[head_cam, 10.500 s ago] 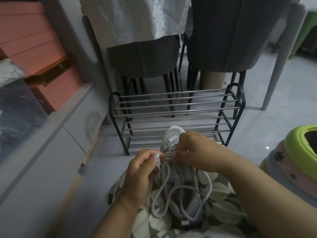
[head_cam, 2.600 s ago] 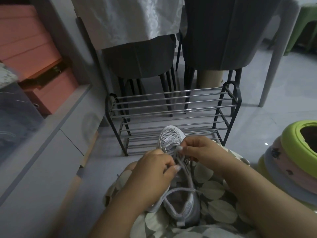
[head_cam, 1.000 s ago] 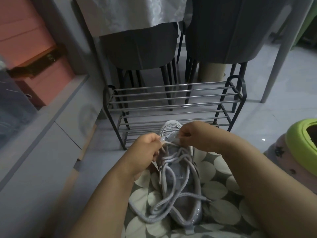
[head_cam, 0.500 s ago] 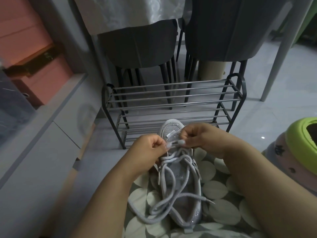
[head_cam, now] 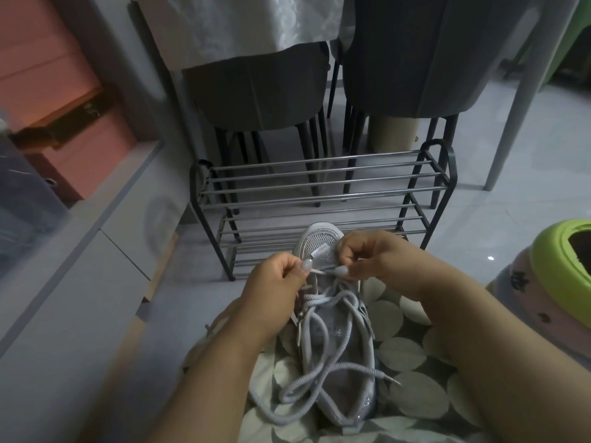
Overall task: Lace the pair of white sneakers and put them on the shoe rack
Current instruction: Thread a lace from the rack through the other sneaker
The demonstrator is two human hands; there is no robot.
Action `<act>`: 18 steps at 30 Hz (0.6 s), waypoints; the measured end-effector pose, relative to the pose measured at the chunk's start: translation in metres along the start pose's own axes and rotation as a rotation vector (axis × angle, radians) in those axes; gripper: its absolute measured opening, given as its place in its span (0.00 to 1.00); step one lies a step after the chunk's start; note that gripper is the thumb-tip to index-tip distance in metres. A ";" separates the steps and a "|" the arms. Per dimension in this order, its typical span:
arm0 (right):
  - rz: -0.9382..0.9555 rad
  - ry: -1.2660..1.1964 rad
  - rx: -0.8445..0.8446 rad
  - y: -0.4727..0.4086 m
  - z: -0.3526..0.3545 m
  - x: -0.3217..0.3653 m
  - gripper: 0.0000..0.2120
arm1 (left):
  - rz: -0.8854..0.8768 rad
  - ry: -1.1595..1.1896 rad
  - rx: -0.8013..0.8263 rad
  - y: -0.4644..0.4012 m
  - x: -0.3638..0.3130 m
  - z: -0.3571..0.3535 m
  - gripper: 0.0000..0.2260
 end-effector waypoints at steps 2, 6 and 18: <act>0.008 -0.154 0.051 0.000 0.002 -0.002 0.08 | 0.021 0.028 -0.066 0.002 0.002 0.005 0.12; -0.036 -0.177 -0.011 -0.003 0.004 -0.007 0.09 | -0.015 -0.064 -0.056 0.001 0.003 0.006 0.09; -0.017 0.426 -0.298 0.009 0.000 0.027 0.06 | -0.045 0.050 0.061 0.000 -0.001 0.001 0.07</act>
Point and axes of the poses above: each hand's wrist, its own y-axis away from the middle knuckle, its own z-axis out of the back of the hand, x = y × z, the point moved 6 cm from there along -y, towards the middle knuckle, and after that the axes turned 13 degrees about -z, right-handed, at the moved point
